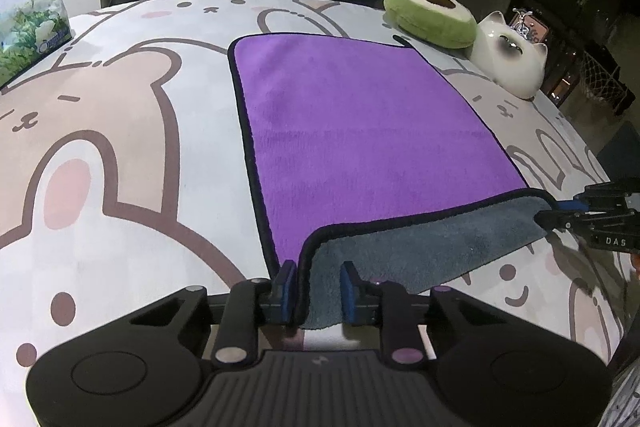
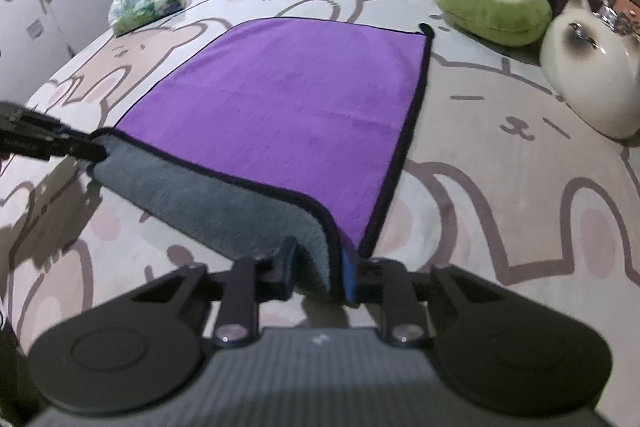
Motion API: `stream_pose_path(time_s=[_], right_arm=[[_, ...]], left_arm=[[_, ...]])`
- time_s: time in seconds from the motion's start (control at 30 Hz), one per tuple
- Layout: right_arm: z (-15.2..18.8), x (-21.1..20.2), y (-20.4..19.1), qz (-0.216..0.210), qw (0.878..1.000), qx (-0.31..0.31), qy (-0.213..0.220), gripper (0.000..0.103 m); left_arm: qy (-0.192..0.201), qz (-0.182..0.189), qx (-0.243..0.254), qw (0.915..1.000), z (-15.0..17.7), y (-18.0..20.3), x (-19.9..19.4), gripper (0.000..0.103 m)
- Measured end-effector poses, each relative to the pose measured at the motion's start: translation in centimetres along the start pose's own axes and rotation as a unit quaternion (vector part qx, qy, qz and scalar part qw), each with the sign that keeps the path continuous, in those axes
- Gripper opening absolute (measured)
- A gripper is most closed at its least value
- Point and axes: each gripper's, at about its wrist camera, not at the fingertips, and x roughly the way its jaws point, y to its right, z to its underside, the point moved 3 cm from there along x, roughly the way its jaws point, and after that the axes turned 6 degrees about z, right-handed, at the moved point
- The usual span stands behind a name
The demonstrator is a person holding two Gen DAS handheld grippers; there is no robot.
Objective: Fold towel
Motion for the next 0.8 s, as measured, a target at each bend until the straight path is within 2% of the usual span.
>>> stream_pose_path(time_s=[0.17,0.27,0.5,0.8], right_arm=[[0.2,-0.1,-0.2,-0.003,1.0,-0.003,-0.002,0.011],[0.2,-0.1,-0.3,-0.004,1.0,-0.003,-0.006,0.007],[0.0,-0.4,-0.3,-0.002,1.0,-0.005,-0.007,0.005],[-0.9,-1.7,-0.1,0.004,1.0,0.0,0.02,0.005]], left_arm=[[-0.012,-0.003,0.0,0.9999,-0.1,-0.3,0.0,0.013],[-0.018,-0.007,0.001,0.9998,-0.2,-0.2,0.1,0.005],[-0.019,-0.008,0.003,0.9998,-0.4,-0.1,-0.1,0.004],[0.02,-0.005,-0.008,0.9998,-2.2,0.0,-1.9,0.004]])
